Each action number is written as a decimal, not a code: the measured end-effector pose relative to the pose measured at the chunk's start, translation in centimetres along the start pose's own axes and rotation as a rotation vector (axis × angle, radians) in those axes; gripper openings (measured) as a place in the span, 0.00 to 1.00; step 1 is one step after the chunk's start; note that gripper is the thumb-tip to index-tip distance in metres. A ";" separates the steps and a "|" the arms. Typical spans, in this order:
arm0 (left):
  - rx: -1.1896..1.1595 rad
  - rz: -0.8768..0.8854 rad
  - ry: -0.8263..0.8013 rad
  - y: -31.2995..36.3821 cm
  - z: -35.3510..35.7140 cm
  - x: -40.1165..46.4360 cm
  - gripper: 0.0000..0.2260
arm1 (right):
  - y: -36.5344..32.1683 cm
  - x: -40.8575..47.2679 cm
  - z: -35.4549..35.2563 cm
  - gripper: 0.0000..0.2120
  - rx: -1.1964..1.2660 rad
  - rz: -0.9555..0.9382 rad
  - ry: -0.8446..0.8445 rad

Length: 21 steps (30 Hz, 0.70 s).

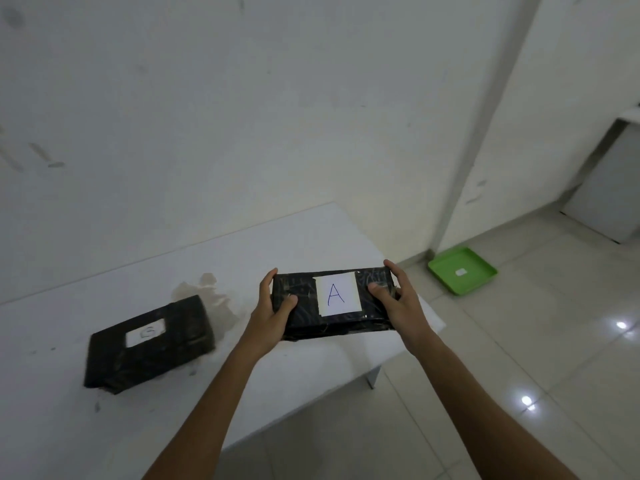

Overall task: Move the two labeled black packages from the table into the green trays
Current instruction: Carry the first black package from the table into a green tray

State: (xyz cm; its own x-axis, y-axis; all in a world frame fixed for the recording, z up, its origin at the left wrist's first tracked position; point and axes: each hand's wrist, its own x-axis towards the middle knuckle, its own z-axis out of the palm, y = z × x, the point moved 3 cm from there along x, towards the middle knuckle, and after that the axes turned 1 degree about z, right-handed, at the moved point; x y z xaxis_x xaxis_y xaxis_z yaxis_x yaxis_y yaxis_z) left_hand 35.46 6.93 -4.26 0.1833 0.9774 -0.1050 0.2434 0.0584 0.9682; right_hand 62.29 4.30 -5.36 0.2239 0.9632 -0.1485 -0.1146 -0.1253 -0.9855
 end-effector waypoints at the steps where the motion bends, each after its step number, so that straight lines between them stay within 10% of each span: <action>1: -0.008 0.001 -0.003 0.5 2.1 0.4 0.25 | -0.2 0.5 -2.1 0.27 -0.002 -0.003 0.004; 21: -0.069 -0.017 0.021 5.5 29.4 22.3 0.26 | -4.5 23.0 -28.7 0.28 -0.051 0.011 0.029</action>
State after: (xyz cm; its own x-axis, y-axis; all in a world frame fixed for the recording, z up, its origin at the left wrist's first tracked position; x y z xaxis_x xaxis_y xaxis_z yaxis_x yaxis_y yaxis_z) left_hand 68.84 23.10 -7.99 0.1594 0.9802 -0.1173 0.1799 0.0880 0.9797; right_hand 95.78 20.19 -6.67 0.2508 0.9546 -0.1607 -0.0675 -0.1483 -0.9866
